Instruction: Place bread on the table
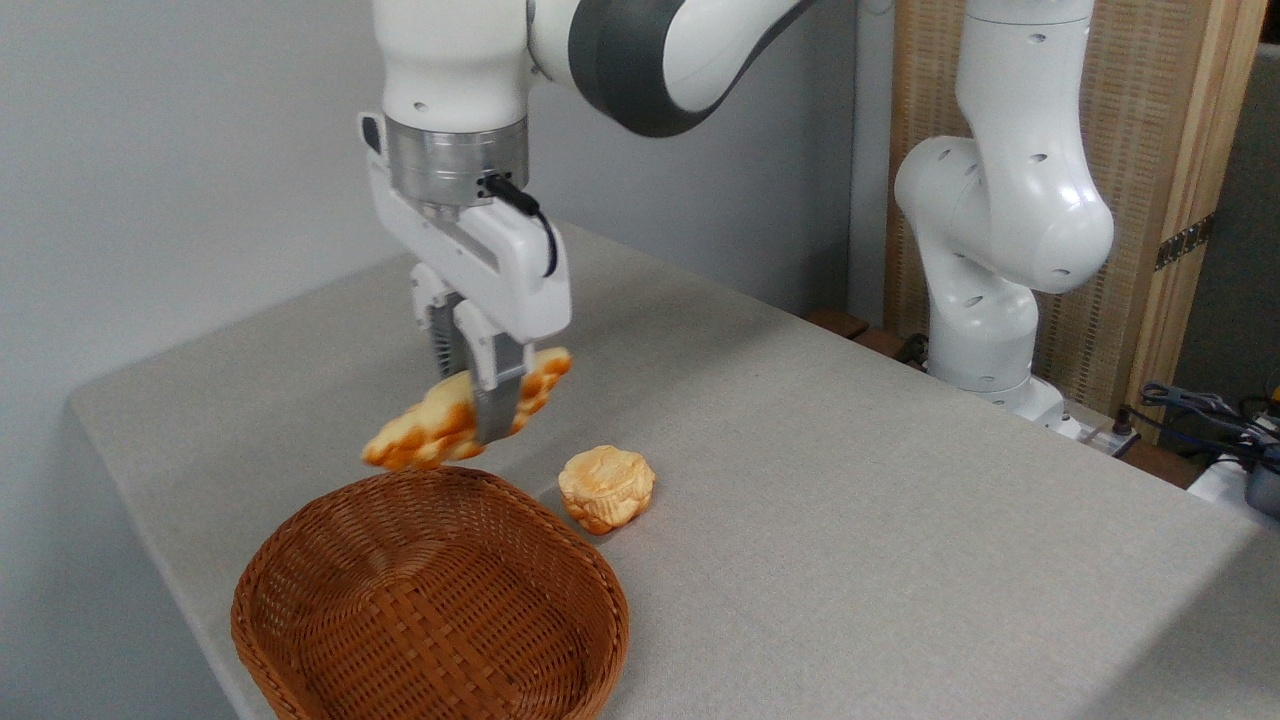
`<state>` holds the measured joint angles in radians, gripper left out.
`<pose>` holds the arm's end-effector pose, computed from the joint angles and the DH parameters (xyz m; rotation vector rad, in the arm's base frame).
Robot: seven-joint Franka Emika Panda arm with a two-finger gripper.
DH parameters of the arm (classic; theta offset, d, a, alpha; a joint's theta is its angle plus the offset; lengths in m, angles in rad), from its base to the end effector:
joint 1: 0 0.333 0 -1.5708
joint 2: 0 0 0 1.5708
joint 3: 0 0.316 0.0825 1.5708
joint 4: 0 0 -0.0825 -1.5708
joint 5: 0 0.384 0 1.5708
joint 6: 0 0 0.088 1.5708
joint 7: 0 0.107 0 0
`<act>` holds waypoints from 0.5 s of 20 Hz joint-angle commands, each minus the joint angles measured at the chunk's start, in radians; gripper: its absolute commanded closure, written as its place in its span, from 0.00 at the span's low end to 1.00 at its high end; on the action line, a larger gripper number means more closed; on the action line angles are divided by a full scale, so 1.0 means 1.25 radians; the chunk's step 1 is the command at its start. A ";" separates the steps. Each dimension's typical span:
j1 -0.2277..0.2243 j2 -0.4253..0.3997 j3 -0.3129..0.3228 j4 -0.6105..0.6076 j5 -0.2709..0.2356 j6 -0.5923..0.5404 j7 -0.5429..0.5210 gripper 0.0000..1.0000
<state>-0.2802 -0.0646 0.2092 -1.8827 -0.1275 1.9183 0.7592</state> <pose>0.5513 -0.0456 0.5419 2.8047 -1.1733 0.2107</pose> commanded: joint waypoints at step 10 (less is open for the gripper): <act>-0.014 -0.023 0.002 -0.047 -0.005 -0.201 -0.009 0.00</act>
<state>-0.2831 -0.0841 0.2071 -1.9364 -0.1275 1.6883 0.7592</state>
